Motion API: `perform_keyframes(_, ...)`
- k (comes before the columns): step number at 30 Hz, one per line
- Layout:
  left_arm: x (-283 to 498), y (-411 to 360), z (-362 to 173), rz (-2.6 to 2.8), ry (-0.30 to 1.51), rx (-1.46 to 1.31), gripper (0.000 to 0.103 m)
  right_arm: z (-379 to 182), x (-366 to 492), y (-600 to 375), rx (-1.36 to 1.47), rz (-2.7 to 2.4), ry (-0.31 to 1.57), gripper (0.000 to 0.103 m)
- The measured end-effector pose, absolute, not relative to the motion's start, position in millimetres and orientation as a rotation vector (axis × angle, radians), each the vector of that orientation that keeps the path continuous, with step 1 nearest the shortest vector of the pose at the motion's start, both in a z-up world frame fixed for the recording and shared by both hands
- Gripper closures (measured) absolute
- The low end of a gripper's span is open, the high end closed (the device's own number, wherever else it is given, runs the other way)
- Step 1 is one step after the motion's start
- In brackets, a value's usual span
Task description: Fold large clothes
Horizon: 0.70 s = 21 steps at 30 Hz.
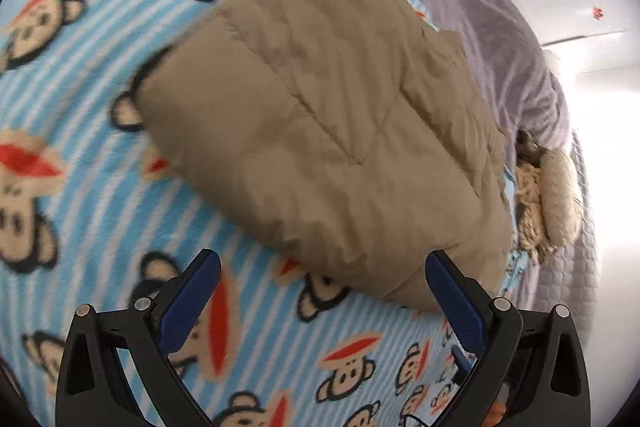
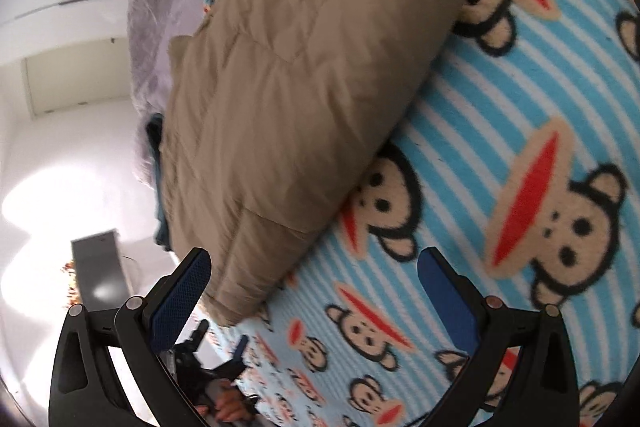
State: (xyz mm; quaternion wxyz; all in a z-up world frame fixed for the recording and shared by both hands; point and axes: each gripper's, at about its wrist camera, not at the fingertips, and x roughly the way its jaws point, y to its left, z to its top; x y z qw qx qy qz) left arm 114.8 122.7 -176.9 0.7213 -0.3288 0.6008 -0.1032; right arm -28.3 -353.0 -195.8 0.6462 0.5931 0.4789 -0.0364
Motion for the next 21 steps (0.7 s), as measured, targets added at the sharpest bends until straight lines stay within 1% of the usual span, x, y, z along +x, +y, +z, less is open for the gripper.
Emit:
perform_keyframes(5,133.5,112.2,-185.0,-0.254,1.296,-0.656,0.001,-206.2,-10.5,-350.4,1.373,-0.038,1.062,0.0)
perform_keyframes(11,161.6,121.3,-198.5,-0.216,1.234,-0.759,0.001,-222.9,12.1,-341.1,1.422,0.022,1.04,0.0)
perform_keyframes(21,175.3,103.8,-212.6,-0.09,1.13,-0.841,0.001,-243.1,52.2,-327.6,1.475,0.057,0.944,0.0)
